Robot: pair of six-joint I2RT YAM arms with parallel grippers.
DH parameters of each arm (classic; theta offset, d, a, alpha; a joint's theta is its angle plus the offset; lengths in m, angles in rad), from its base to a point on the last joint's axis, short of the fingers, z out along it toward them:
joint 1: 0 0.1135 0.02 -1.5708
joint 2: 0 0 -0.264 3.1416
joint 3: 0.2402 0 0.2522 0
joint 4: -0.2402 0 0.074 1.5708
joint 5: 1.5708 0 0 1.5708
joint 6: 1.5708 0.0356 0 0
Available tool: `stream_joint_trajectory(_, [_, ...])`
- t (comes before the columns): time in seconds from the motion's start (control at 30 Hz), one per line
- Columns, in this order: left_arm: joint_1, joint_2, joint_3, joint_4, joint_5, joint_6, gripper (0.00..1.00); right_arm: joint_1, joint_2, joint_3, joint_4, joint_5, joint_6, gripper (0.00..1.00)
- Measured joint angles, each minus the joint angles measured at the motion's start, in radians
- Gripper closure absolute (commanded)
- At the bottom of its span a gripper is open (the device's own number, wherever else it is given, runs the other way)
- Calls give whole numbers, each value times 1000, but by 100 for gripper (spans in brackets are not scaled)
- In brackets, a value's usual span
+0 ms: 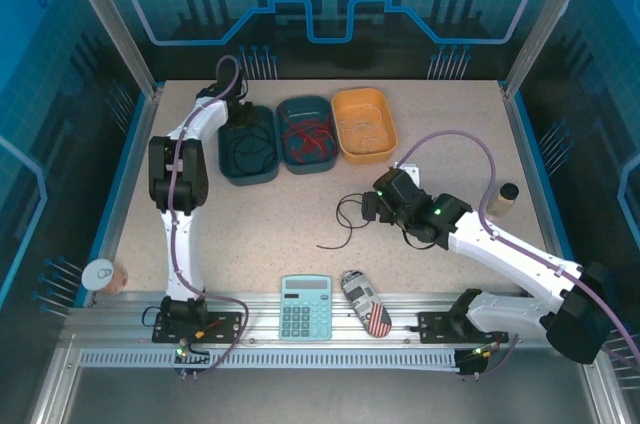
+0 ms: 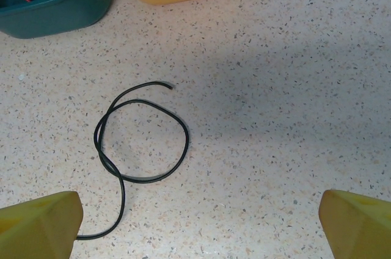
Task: Untangle the cables
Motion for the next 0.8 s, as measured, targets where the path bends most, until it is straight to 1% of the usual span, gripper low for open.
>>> stream_joint_trajectory(0.1, [0,-4,-2,-3,-11,1,52,0,1,0,3,-6,0,0])
stream_joint_trajectory(0.13, [0,-11,-8,-2,-15,1,50,0,1,0,3,-7,0,0])
stream_joint_trajectory(0.23, [0,-47,-32,-7,-21,1,47,0,3,0,3,-11,0,0])
stream_joint_trajectory(0.4, [0,-151,-80,-7,-23,-3,41,0,5,0,3,-14,0,0])
stream_joint_trajectory(0.53, [0,-244,-121,0,-22,-17,33,0,5,0,0,-12,2,0])
stream_joint_trajectory(0.6, [0,-302,-167,13,-18,-33,27,0,5,0,-7,-8,7,0])
stream_joint_trajectory(0.7, [0,-393,-248,32,2,-53,16,-1,5,0,-18,2,12,0])
stream_joint_trajectory(0.77, [0,-463,-314,48,24,-76,1,-2,5,0,-24,6,18,0])
stream_joint_trajectory(0.8, [0,-492,-340,52,35,-81,1,-2,5,0,-26,7,20,0])
